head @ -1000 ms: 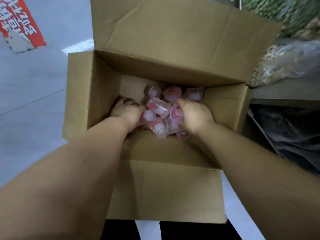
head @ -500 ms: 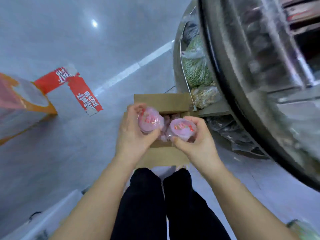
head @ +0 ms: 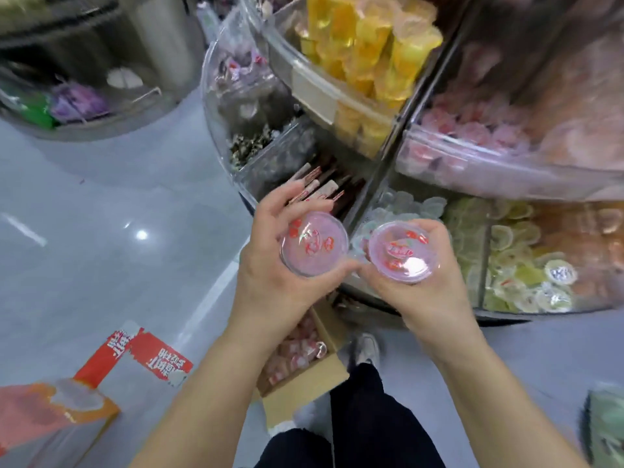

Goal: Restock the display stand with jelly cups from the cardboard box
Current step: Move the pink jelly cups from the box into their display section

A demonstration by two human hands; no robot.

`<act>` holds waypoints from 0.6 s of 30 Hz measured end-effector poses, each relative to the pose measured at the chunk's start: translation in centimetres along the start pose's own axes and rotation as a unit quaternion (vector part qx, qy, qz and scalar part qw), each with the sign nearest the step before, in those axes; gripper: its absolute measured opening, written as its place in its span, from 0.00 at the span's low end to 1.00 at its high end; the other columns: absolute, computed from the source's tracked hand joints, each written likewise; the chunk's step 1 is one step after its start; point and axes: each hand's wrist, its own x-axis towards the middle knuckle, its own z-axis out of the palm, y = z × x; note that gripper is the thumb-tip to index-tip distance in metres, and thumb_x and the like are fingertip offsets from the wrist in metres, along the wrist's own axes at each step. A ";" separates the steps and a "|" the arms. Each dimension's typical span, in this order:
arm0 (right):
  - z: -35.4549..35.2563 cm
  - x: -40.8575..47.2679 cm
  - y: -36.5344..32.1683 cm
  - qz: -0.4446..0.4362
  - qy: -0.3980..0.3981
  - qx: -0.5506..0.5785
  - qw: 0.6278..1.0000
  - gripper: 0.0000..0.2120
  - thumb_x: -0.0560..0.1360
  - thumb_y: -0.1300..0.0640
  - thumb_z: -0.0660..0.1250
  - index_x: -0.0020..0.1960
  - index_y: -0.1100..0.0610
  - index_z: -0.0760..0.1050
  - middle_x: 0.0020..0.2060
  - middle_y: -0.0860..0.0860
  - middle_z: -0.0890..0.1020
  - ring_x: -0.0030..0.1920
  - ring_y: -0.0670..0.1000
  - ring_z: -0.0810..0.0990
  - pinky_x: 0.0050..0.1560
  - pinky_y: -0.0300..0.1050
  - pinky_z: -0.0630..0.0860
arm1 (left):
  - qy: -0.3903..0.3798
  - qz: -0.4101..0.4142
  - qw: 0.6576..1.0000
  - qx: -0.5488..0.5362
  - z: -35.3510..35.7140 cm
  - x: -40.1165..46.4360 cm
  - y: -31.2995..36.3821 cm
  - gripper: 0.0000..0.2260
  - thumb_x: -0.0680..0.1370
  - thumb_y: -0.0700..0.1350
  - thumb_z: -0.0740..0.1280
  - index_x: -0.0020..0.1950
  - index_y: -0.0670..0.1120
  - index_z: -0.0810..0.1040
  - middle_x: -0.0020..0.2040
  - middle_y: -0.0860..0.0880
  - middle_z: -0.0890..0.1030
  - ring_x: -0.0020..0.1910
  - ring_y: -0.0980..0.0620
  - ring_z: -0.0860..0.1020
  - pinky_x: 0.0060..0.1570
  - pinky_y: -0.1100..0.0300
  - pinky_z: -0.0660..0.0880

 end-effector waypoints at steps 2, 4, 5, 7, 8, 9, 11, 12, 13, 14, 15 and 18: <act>-2.4 0.9 -1.2 -0.020 0.022 -0.005 1.000 0.22 0.62 0.57 0.77 0.49 0.50 0.69 0.42 0.40 0.82 0.43 0.39 0.81 0.41 0.28 0.75 | -0.010 0.024 1.000 0.004 2.2 1.8 1.5 0.28 0.62 0.53 0.77 0.58 0.59 0.69 0.52 0.65 0.77 0.55 0.64 0.76 0.54 0.69 0.71; -4.8 2.2 -2.0 -0.040 0.015 0.001 0.999 0.19 0.64 0.59 0.76 0.49 0.48 0.71 0.44 0.43 0.83 0.44 0.40 0.81 0.41 0.29 0.75 | -0.019 0.023 0.999 -0.028 4.5 3.7 2.6 0.24 0.62 0.53 0.76 0.54 0.59 0.72 0.50 0.63 0.77 0.51 0.62 0.76 0.53 0.70 0.71; -6.0 3.0 -2.4 -0.048 0.010 0.001 0.999 0.17 0.66 0.60 0.74 0.50 0.49 0.72 0.45 0.45 0.83 0.44 0.41 0.81 0.42 0.30 0.75 | -0.021 0.012 0.998 -0.050 5.7 4.7 3.0 0.24 0.62 0.53 0.76 0.54 0.59 0.71 0.51 0.60 0.77 0.52 0.59 0.77 0.54 0.66 0.72; -8.3 4.9 -3.0 -0.058 0.003 -0.012 0.998 0.16 0.66 0.64 0.71 0.51 0.51 0.74 0.43 0.43 0.82 0.42 0.40 0.80 0.42 0.29 0.73 | -0.025 -0.019 0.996 -0.088 8.2 6.7 3.7 0.25 0.62 0.51 0.77 0.54 0.59 0.69 0.53 0.51 0.77 0.55 0.51 0.78 0.57 0.59 0.74; -9.4 5.9 -3.3 -0.061 -0.004 -0.017 0.998 0.17 0.66 0.66 0.69 0.50 0.51 0.74 0.41 0.41 0.81 0.41 0.38 0.79 0.41 0.27 0.73 | -0.028 -0.034 0.994 -0.099 9.3 7.7 3.9 0.27 0.63 0.49 0.77 0.55 0.60 0.68 0.54 0.51 0.76 0.56 0.52 0.78 0.56 0.61 0.74; -10.4 6.9 -3.5 -0.061 -0.011 -0.018 0.998 0.18 0.65 0.68 0.67 0.50 0.51 0.73 0.40 0.38 0.80 0.39 0.36 0.78 0.40 0.26 0.72 | -0.033 -0.042 0.993 -0.103 10.4 8.6 4.2 0.28 0.64 0.46 0.77 0.56 0.60 0.67 0.54 0.56 0.75 0.55 0.57 0.77 0.54 0.67 0.73; -12.4 9.1 -4.2 -0.065 -0.018 -0.024 0.997 0.23 0.62 0.70 0.65 0.53 0.50 0.70 0.40 0.34 0.79 0.39 0.33 0.77 0.40 0.24 0.71 | -0.050 -0.047 0.993 -0.095 12.2 10.4 4.4 0.29 0.68 0.40 0.74 0.60 0.61 0.64 0.47 0.67 0.74 0.47 0.69 0.76 0.46 0.77 0.70; -13.3 10.1 -4.4 -0.068 -0.022 -0.029 0.997 0.24 0.62 0.70 0.64 0.54 0.51 0.69 0.41 0.33 0.79 0.40 0.33 0.77 0.41 0.23 0.71 | -0.060 -0.049 0.993 -0.088 13.0 11.2 4.4 0.30 0.70 0.38 0.72 0.61 0.62 0.62 0.45 0.70 0.74 0.45 0.70 0.76 0.43 0.79 0.69; -14.3 11.3 -4.6 -0.070 -0.026 -0.031 0.997 0.24 0.62 0.71 0.63 0.54 0.53 0.69 0.42 0.35 0.79 0.41 0.32 0.77 0.42 0.23 0.71 | -0.069 -0.049 0.993 -0.082 13.7 12.0 4.5 0.30 0.72 0.37 0.71 0.62 0.63 0.61 0.45 0.72 0.73 0.46 0.70 0.76 0.43 0.79 0.69; -15.2 12.4 -4.8 -0.067 -0.028 -0.031 0.997 0.22 0.63 0.71 0.63 0.55 0.55 0.70 0.42 0.38 0.80 0.42 0.33 0.77 0.44 0.24 0.71 | -0.077 -0.050 0.993 -0.074 14.4 12.7 4.6 0.31 0.72 0.39 0.70 0.64 0.64 0.59 0.47 0.73 0.73 0.49 0.69 0.76 0.45 0.79 0.69; -16.1 13.4 -4.9 -0.059 -0.027 -0.032 0.997 0.21 0.64 0.71 0.64 0.54 0.57 0.71 0.44 0.43 0.80 0.43 0.35 0.77 0.46 0.25 0.71 | -0.082 -0.051 0.993 -0.064 15.1 13.5 4.7 0.31 0.72 0.42 0.70 0.66 0.64 0.58 0.51 0.72 0.72 0.53 0.67 0.75 0.49 0.77 0.70; -18.2 16.4 -4.8 -0.028 -0.010 -0.052 0.998 0.21 0.66 0.74 0.69 0.54 0.58 0.73 0.45 0.49 0.80 0.43 0.39 0.78 0.46 0.31 0.74 | -0.080 -0.068 0.994 -0.021 17.1 15.5 4.5 0.35 0.68 0.47 0.74 0.69 0.62 0.59 0.60 0.62 0.74 0.59 0.63 0.73 0.57 0.69 0.69</act>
